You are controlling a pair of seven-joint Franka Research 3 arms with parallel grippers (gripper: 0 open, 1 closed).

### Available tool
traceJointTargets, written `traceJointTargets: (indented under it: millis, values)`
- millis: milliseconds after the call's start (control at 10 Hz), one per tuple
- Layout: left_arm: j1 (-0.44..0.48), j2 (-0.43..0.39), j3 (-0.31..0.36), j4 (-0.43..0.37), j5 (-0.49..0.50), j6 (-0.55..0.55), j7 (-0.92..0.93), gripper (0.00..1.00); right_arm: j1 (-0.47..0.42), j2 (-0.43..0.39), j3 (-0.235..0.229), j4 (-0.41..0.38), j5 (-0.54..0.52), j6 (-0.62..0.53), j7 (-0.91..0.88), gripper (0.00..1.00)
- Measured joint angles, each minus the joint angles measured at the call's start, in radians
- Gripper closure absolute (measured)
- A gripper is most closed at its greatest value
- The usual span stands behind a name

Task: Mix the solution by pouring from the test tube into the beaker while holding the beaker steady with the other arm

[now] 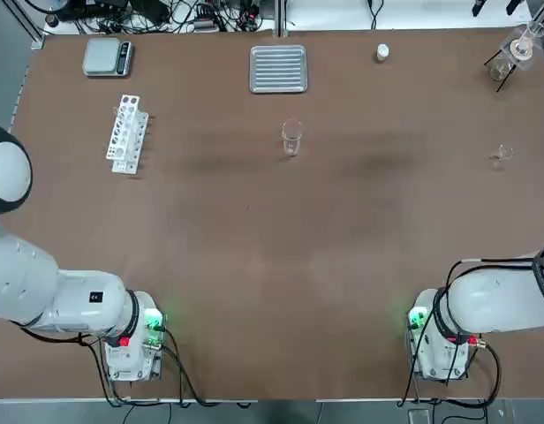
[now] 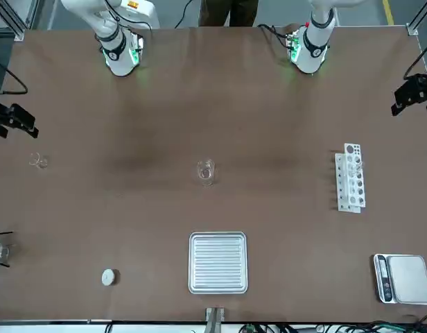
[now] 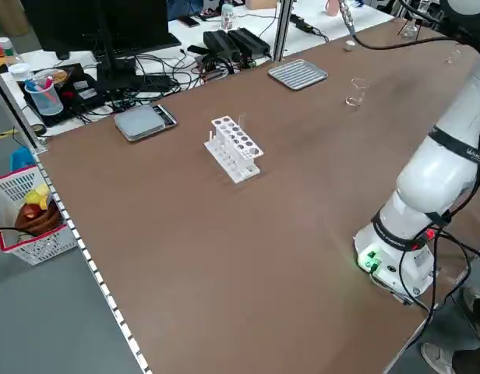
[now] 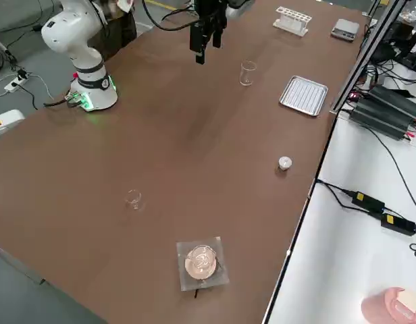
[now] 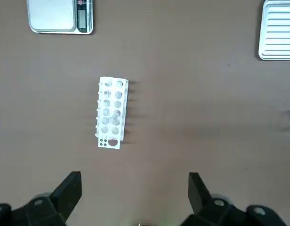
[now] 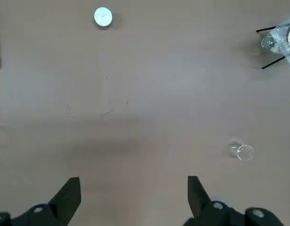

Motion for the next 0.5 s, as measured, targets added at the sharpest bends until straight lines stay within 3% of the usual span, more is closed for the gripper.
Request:
traceJointTargets:
  millis: [500]
  values:
    - [0.000,0.001,0.001,-0.001,-0.003,-0.004,-0.004,0.00,0.009,0.000,0.000,0.000,0.000,0.012,0.000,0.00]
